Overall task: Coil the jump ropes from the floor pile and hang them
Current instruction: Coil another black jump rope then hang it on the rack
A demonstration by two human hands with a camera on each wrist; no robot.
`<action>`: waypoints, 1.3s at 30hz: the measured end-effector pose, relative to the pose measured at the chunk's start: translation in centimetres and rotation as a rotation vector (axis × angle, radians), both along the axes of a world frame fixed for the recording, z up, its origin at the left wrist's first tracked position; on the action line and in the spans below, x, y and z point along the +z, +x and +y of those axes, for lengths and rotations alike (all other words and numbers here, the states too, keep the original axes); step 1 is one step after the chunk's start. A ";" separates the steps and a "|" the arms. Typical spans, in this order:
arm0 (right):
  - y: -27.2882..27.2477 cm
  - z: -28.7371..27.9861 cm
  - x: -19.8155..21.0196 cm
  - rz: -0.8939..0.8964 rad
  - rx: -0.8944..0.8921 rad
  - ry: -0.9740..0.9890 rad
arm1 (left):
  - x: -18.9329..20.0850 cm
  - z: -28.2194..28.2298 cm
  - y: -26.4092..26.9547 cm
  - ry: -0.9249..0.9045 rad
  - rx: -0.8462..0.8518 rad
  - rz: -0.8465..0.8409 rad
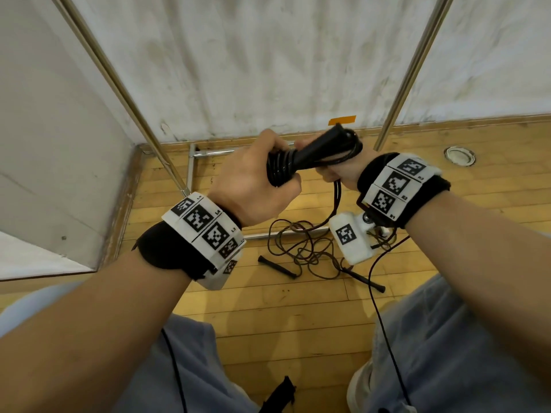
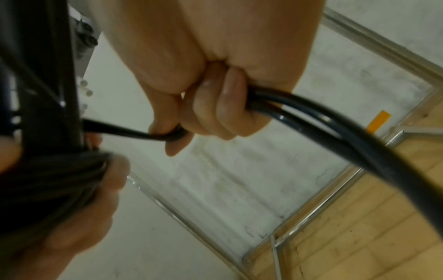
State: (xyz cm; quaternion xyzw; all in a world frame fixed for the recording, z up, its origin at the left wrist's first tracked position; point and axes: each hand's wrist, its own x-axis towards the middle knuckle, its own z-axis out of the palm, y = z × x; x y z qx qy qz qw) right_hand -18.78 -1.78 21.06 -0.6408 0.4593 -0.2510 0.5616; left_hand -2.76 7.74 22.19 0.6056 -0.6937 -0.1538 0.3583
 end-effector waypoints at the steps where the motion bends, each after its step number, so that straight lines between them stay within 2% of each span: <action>1: 0.4 0.3 -0.2 -0.019 0.003 0.007 | 0.2 0.0 0.0 0.016 0.019 0.066; 4: 1.6 1.2 -0.6 -0.060 0.045 0.031 | 0.7 -0.3 0.0 0.026 0.061 0.255; 8: 2.7 2.4 -0.7 -0.039 0.034 0.085 | 1.1 -0.7 0.0 -0.006 0.056 0.352; 11: 3.3 3.5 -0.6 0.024 0.012 0.054 | 1.0 -1.4 0.1 0.031 0.088 0.371; 13: 3.5 4.1 -0.5 0.105 -0.023 -0.040 | 0.8 -1.7 0.2 0.083 0.133 0.380; 17: 3.5 4.9 -1.0 0.220 -0.052 -0.449 | 1.7 -2.2 0.3 0.109 0.189 0.475; 19: 3.3 4.5 -1.2 0.286 -0.065 -0.539 | 2.2 -2.3 0.3 0.107 0.191 0.538; 22: 2.4 2.7 -1.1 0.547 -0.131 -0.656 | 2.5 -1.8 -0.7 0.151 0.107 0.536; 24: 2.3 1.8 -0.5 0.517 -0.186 -0.613 | 2.7 -1.5 -1.4 0.180 0.065 0.526; 26: 2.6 1.8 -0.3 0.344 -0.172 -0.499 | 3.0 -1.4 -1.7 0.174 0.046 0.564; 29: 2.8 2.7 -0.1 0.055 0.032 -0.124 | 3.5 -1.6 -1.0 0.127 0.066 0.583; 30: 2.7 2.8 0.0 0.038 0.093 -0.074 | 3.6 -1.6 -0.5 0.109 0.081 0.581; 33: 2.6 2.6 0.0 0.184 0.110 -0.238 | 3.6 -2.1 1.0 0.051 0.186 0.507; 36: 2.7 2.8 0.1 0.193 0.065 -0.354 | 2.8 -2.7 2.6 -0.004 0.302 0.306; 39: 2.6 3.0 0.4 0.357 0.131 -0.496 | 1.6 -2.9 3.6 0.037 0.344 0.086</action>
